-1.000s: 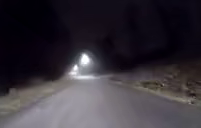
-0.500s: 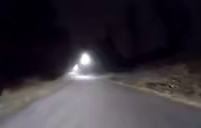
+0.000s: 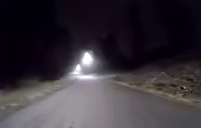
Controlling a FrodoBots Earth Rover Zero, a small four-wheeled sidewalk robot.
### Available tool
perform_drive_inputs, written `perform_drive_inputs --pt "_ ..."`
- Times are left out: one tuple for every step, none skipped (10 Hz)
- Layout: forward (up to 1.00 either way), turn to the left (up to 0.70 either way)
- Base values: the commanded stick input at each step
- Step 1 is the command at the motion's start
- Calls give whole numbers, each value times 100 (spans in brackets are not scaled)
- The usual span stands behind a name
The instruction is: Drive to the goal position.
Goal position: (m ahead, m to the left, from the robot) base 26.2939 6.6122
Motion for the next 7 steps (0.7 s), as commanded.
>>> perform_drive_inputs --pt "100 8" --pt "100 8" --pt "100 8" --pt "100 8" --pt "100 8" --pt "100 8" --pt "100 8"
